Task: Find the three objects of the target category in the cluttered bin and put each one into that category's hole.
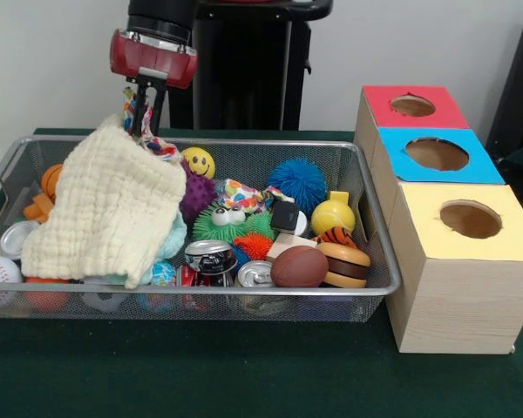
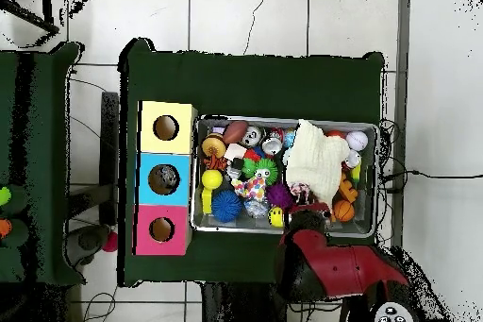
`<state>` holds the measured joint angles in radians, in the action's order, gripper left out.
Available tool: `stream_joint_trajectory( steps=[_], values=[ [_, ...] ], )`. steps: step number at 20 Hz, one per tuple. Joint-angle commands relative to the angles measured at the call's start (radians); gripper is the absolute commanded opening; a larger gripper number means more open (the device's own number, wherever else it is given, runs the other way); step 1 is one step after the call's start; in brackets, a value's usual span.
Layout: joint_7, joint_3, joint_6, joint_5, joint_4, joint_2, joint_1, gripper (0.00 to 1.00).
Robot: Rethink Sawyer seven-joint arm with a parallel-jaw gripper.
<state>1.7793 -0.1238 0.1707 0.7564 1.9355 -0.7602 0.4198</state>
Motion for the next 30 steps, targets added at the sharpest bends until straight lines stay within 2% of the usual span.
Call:
stream_joint_trajectory(
  steps=[1, 8, 11, 12, 18, 25, 27, 28, 30],
  values=[
    [0.046, 0.171, -0.106, 0.031, -0.023, -0.049, 0.033, 0.0],
    [-0.051, 0.232, -0.217, 0.047, -0.022, -0.117, 0.054, 0.0],
    [-0.085, 0.23, -0.245, 0.063, -0.036, -0.131, 0.043, 0.0],
    [-0.127, 0.234, -0.273, 0.083, -0.05, -0.137, 0.033, 0.0],
    [-0.197, 0.297, -0.354, 0.114, -0.073, -0.187, 0.059, 0.0],
    [-0.183, 0.363, -0.386, 0.121, -0.072, -0.212, 0.108, 0.0],
    [-0.141, 0.367, -0.37, 0.115, -0.066, -0.214, 0.117, 0.0],
    [-0.066, 0.375, -0.32, 0.087, -0.05, -0.215, 0.137, 0.0],
    [0.004, 0.362, -0.281, 0.064, -0.04, -0.212, 0.14, 0.0]
  ],
)
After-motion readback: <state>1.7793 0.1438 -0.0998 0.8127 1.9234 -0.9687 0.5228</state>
